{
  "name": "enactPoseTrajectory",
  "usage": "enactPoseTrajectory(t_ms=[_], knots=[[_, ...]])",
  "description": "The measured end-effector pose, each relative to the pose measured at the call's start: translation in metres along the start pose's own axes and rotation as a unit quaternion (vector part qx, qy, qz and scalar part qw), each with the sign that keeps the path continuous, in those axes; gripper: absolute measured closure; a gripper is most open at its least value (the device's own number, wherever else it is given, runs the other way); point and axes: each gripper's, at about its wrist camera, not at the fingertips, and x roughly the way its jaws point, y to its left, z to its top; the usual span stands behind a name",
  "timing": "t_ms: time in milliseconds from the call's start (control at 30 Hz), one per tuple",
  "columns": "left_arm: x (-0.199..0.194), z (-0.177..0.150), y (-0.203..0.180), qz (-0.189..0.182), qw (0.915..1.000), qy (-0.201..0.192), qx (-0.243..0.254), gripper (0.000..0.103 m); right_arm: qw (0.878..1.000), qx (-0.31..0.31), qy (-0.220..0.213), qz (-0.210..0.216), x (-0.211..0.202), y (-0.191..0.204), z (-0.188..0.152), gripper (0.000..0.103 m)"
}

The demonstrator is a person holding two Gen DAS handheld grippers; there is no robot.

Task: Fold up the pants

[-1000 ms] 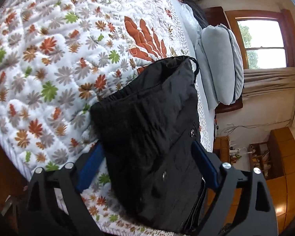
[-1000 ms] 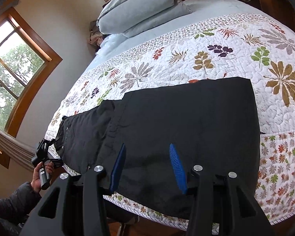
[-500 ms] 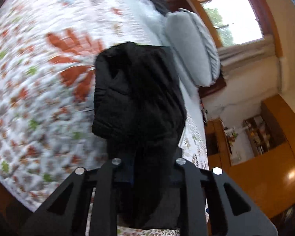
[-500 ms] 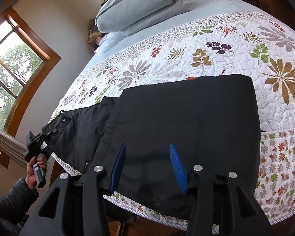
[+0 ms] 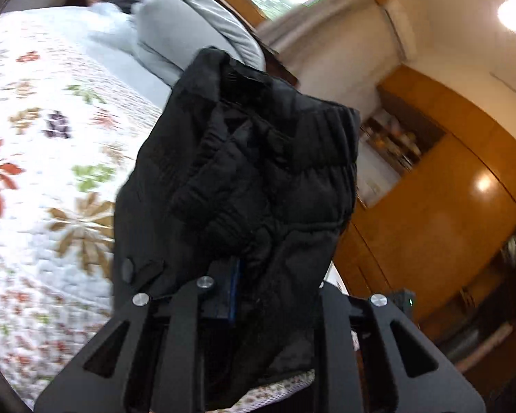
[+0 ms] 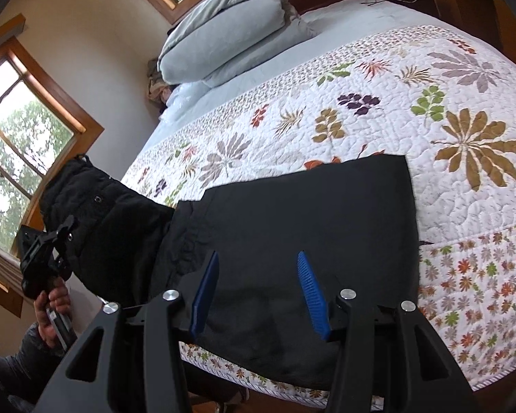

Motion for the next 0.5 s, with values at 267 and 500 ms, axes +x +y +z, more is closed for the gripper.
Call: enactPoseTrajectory(t_ms=[267, 500], knots=[[0.067, -0.039, -0.033, -0.020, 0.9973, 0.063, 0.033, 0.086, 1.000, 0.018, -0.016, -0.003, -0.012, -0.019, 0.003, 0.053], [0.076, -0.052, -0.035, -0.023, 0.9970, 0.069, 0.026, 0.086, 0.999, 0.037, -0.019, -0.004, -0.013, -0.033, 0.003, 0.053]])
